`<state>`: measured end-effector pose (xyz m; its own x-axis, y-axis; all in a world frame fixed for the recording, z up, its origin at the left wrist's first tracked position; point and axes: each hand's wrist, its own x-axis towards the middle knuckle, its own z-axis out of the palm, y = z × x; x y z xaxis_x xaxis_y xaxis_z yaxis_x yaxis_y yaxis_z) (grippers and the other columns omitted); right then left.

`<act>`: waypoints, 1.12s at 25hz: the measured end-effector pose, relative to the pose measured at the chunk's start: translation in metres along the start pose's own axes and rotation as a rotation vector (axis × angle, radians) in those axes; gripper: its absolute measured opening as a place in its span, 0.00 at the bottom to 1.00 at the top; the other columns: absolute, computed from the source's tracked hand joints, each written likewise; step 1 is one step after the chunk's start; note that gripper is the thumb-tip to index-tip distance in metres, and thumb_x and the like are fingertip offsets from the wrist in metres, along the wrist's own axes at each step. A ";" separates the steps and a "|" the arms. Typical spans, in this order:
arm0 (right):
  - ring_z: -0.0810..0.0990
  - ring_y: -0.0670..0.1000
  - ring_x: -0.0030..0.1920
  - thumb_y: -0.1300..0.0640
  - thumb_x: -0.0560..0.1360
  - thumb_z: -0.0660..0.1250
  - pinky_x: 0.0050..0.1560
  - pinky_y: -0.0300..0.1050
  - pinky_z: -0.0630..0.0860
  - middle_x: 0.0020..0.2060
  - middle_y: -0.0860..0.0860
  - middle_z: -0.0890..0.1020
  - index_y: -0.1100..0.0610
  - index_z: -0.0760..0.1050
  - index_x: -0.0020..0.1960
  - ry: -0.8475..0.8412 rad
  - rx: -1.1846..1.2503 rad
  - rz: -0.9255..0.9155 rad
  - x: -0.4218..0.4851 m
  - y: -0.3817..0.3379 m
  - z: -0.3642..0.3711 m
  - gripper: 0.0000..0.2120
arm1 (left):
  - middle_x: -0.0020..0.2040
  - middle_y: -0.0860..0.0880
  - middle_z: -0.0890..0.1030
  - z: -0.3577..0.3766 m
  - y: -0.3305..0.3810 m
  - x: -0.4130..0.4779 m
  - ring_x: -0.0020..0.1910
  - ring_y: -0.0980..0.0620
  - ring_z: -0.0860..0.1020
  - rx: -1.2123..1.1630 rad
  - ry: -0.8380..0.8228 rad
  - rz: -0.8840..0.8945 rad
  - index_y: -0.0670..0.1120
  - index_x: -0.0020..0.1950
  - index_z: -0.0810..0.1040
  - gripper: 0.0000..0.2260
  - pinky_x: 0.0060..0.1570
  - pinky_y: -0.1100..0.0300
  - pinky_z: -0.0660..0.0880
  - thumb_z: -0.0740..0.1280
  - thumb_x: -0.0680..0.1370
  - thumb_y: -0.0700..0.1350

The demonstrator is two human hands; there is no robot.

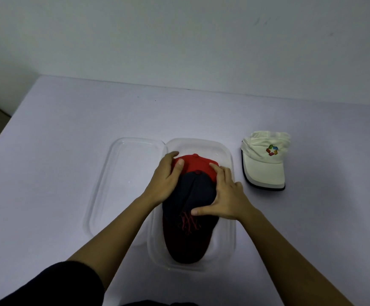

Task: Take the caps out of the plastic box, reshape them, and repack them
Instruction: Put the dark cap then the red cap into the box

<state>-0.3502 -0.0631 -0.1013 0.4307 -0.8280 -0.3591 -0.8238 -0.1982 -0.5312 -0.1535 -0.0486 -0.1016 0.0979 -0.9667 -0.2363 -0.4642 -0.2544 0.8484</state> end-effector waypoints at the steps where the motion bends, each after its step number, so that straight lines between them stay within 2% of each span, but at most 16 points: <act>1: 0.64 0.51 0.69 0.24 0.49 0.69 0.67 0.53 0.60 0.72 0.48 0.59 0.43 0.39 0.74 0.014 0.010 -0.005 -0.001 -0.001 0.000 0.64 | 0.72 0.46 0.65 0.000 -0.002 -0.008 0.70 0.52 0.65 0.047 -0.026 0.048 0.47 0.74 0.60 0.25 0.65 0.63 0.60 0.53 0.80 0.58; 3: 0.67 0.50 0.68 0.24 0.49 0.69 0.65 0.51 0.59 0.70 0.48 0.67 0.45 0.39 0.74 0.064 0.030 -0.013 -0.004 -0.001 0.002 0.65 | 0.74 0.46 0.61 0.004 -0.007 -0.021 0.72 0.52 0.61 0.166 -0.050 0.133 0.47 0.75 0.58 0.30 0.68 0.63 0.57 0.53 0.78 0.62; 5: 0.69 0.50 0.66 0.22 0.49 0.66 0.65 0.50 0.59 0.68 0.49 0.70 0.49 0.41 0.76 0.140 0.025 -0.011 -0.006 0.001 0.007 0.67 | 0.76 0.45 0.57 0.010 -0.011 -0.026 0.74 0.50 0.58 0.262 -0.012 0.161 0.47 0.76 0.57 0.31 0.70 0.62 0.54 0.53 0.77 0.61; 8: 0.70 0.50 0.64 0.17 0.52 0.53 0.65 0.52 0.59 0.64 0.49 0.72 0.54 0.47 0.76 0.217 -0.064 -0.017 -0.005 0.004 0.014 0.64 | 0.76 0.44 0.58 0.017 -0.009 -0.029 0.74 0.48 0.58 0.322 0.078 0.158 0.45 0.75 0.59 0.29 0.68 0.64 0.52 0.52 0.78 0.59; 11: 0.72 0.51 0.61 0.18 0.58 0.42 0.61 0.51 0.60 0.59 0.49 0.73 0.55 0.49 0.76 0.255 -0.171 -0.024 0.000 0.005 0.017 0.58 | 0.75 0.43 0.60 0.019 -0.008 -0.031 0.73 0.47 0.61 0.379 0.110 0.153 0.44 0.75 0.61 0.32 0.67 0.64 0.53 0.48 0.77 0.62; 13: 0.72 0.52 0.60 0.20 0.62 0.39 0.59 0.51 0.60 0.58 0.50 0.73 0.55 0.49 0.76 0.275 -0.236 -0.033 0.001 0.006 0.018 0.54 | 0.75 0.41 0.61 0.022 -0.007 -0.029 0.72 0.44 0.63 0.440 0.104 0.145 0.44 0.75 0.61 0.32 0.68 0.61 0.56 0.46 0.76 0.61; 15: 0.72 0.53 0.60 0.23 0.66 0.41 0.57 0.52 0.61 0.58 0.53 0.73 0.54 0.52 0.76 0.291 -0.271 -0.051 0.002 0.007 0.021 0.48 | 0.75 0.38 0.62 0.024 -0.008 -0.028 0.68 0.40 0.68 0.524 0.094 0.146 0.45 0.75 0.62 0.30 0.67 0.54 0.63 0.47 0.77 0.59; 17: 0.72 0.55 0.60 0.28 0.70 0.43 0.57 0.53 0.62 0.60 0.54 0.73 0.53 0.54 0.76 0.297 -0.287 -0.057 0.002 0.009 0.022 0.42 | 0.73 0.36 0.65 0.024 -0.011 -0.029 0.61 0.36 0.73 0.621 0.076 0.182 0.48 0.74 0.63 0.26 0.61 0.48 0.70 0.49 0.78 0.57; 19: 0.74 0.56 0.60 0.32 0.72 0.44 0.56 0.54 0.63 0.61 0.55 0.74 0.53 0.57 0.75 0.313 -0.309 -0.057 0.004 0.010 0.025 0.38 | 0.70 0.35 0.69 0.023 -0.016 -0.028 0.57 0.35 0.75 0.685 0.053 0.231 0.48 0.73 0.66 0.24 0.58 0.47 0.73 0.50 0.79 0.55; 21: 0.75 0.56 0.59 0.32 0.73 0.44 0.57 0.56 0.64 0.60 0.55 0.76 0.54 0.60 0.74 0.321 -0.351 -0.045 0.005 0.012 0.027 0.38 | 0.70 0.36 0.70 0.023 -0.019 -0.026 0.63 0.36 0.73 0.727 0.021 0.254 0.46 0.73 0.65 0.25 0.65 0.46 0.69 0.46 0.81 0.55; 24: 0.75 0.56 0.61 0.29 0.72 0.38 0.65 0.62 0.60 0.62 0.55 0.76 0.54 0.60 0.74 0.280 -0.383 -0.022 0.006 0.011 0.028 0.41 | 0.75 0.41 0.64 0.025 -0.020 -0.024 0.75 0.41 0.60 0.717 -0.023 0.251 0.44 0.76 0.58 0.27 0.74 0.50 0.53 0.44 0.80 0.55; 26: 0.70 0.56 0.67 0.29 0.71 0.35 0.70 0.63 0.51 0.67 0.56 0.72 0.53 0.58 0.74 0.263 -0.365 -0.025 0.004 0.011 0.026 0.43 | 0.78 0.45 0.56 0.025 -0.020 -0.026 0.77 0.51 0.50 0.628 -0.054 0.239 0.44 0.77 0.52 0.31 0.74 0.57 0.46 0.42 0.77 0.56; 28: 0.61 0.55 0.74 0.29 0.71 0.32 0.72 0.59 0.38 0.74 0.56 0.63 0.53 0.55 0.76 0.286 -0.282 -0.065 0.002 0.010 0.026 0.43 | 0.78 0.47 0.51 0.021 -0.017 -0.028 0.75 0.58 0.44 0.529 -0.062 0.231 0.44 0.77 0.49 0.32 0.73 0.62 0.42 0.41 0.75 0.57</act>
<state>-0.3480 -0.0529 -0.1269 0.3980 -0.9136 -0.0828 -0.8842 -0.3580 -0.3000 -0.1666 -0.0170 -0.1188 -0.1024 -0.9881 -0.1144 -0.8459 0.0260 0.5327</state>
